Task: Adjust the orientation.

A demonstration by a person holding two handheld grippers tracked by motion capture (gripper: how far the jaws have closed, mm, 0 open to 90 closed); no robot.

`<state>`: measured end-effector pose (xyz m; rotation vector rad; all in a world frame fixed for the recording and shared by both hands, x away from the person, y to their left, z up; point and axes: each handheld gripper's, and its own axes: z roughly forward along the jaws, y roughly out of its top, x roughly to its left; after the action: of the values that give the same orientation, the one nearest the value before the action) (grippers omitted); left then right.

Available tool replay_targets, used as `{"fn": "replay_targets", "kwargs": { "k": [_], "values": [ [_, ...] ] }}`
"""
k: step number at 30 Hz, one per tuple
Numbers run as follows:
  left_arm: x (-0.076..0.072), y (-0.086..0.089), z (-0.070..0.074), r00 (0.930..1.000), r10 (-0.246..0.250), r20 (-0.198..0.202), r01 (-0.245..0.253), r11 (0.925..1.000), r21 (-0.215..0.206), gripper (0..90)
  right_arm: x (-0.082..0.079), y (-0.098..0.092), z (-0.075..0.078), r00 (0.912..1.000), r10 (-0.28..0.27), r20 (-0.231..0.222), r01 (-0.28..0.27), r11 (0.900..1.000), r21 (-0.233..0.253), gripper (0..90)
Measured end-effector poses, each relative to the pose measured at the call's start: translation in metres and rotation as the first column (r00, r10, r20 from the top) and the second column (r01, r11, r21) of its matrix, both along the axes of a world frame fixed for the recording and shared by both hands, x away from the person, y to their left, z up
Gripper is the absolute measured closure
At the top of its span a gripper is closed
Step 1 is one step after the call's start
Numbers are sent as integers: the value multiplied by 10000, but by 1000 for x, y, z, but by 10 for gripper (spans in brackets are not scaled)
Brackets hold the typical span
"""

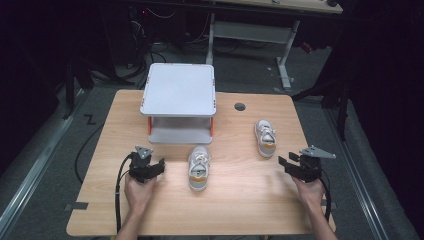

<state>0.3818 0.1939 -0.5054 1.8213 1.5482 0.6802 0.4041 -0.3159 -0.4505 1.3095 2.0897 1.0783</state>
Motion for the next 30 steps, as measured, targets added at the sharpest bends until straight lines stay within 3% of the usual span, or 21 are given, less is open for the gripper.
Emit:
{"fn": "replay_targets", "kwargs": {
  "k": [3,8,12,15,17,20,22,25,26,30],
  "values": [
    [1,-3,-1,10000,-38,-40,38,9997,223,343,11,16,16,9991,384,154,-381,9991,-194,516],
    [1,-3,-1,10000,-32,-37,32,9998,195,334,28,36,28,9974,697,180,-688,9965,-480,532],
    [1,-3,-1,10000,-17,-38,18,9998,190,333,44,53,30,9957,904,-183,-917,9915,-918,544],
    [1,-3,-1,10000,10,-42,-10,9998,182,334,52,60,30,9947,964,-364,-999,9885,-1132,548],
    [1,-3,-1,10000,17,-43,-16,9998,179,334,65,67,27,9928,922,-759,-1018,9858,-1334,557],
    [1,-3,-1,10000,31,-41,-31,9999,163,334,72,68,24,9904,806,-1120,-949,9871,-1291,565],
    [1,-2,-1,10000,26,-54,-25,9999,164,335,82,72,17,9845,593,-1653,-836,9861,-1438,588],
    [1,-2,-1,10000,44,-39,-43,9999,144,334,87,73,13,9799,437,-1946,-742,9855,-1526,607],
    [1,-2,-1,10000,46,-46,-45,9999,152,334,92,73,6,9748,370,-2198,-726,9851,-1559,628],
    [1,-2,0,10000,47,-64,-46,9999,148,335,98,74,0,9706,354,-2380,-766,9831,-1660,687]
  ]
}}
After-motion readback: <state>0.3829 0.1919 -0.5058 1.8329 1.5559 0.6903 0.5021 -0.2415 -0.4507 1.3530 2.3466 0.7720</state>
